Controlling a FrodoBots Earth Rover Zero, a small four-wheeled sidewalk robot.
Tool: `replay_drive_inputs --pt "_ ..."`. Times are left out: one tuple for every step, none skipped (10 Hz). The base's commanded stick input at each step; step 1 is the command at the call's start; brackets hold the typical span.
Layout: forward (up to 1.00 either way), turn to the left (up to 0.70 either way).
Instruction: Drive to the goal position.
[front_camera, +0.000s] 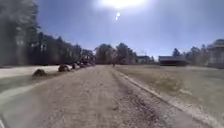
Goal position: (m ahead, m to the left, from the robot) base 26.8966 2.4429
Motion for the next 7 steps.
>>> replay_drive_inputs --pt "0.7 0.03" --pt "0.7 0.03" --pt "0.7 0.03" --pt "0.7 0.03" --pt "0.7 0.03" --pt "0.7 0.03" --pt "0.7 0.03"
